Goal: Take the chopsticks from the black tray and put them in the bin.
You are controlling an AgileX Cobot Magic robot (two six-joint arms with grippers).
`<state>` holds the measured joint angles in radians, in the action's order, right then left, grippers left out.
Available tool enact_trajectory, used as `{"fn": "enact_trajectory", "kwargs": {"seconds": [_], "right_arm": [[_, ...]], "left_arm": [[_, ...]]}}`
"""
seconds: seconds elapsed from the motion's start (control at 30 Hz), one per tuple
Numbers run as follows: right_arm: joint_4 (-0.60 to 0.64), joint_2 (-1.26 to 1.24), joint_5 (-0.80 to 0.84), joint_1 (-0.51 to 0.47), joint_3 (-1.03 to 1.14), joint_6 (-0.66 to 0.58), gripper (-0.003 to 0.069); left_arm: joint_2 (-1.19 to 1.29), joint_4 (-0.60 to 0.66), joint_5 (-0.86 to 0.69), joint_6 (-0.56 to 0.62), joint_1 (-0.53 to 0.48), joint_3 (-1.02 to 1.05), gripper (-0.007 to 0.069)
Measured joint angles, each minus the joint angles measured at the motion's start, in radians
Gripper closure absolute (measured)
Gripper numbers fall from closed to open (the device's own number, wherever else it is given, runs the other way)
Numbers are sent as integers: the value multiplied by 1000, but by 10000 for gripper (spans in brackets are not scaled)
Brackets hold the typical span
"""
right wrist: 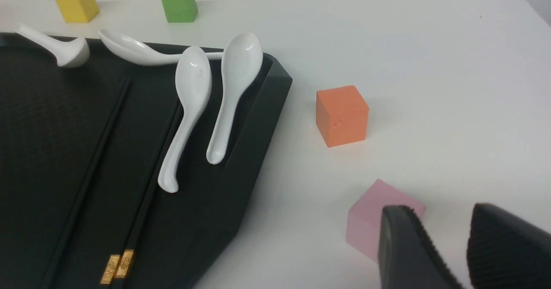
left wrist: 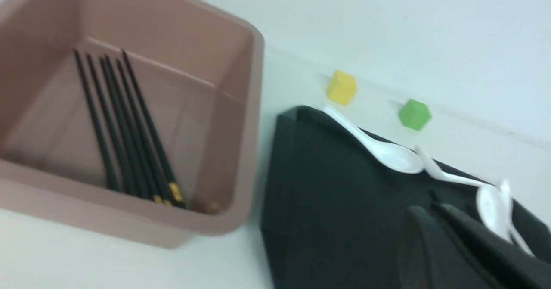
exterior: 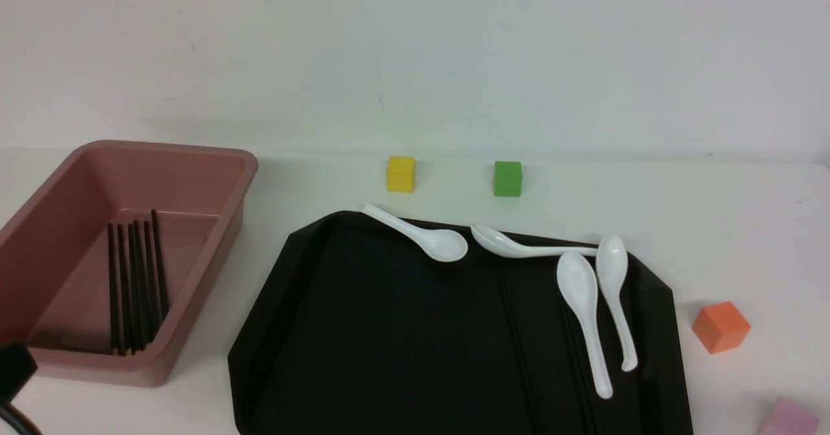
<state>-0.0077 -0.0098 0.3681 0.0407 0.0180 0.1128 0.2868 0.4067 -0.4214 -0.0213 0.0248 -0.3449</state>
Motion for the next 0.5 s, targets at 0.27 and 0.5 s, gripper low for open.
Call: {"fn": "enact_trajectory", "kwargs": {"seconds": [0.27,0.5], "right_arm": [[0,0,0,0,0,0,419],[0,0,0,0,0,0,419]], "left_arm": [[-30,-84,48,-1,0,63,637],[-197,-268,52,-122,18,258,637]]}}
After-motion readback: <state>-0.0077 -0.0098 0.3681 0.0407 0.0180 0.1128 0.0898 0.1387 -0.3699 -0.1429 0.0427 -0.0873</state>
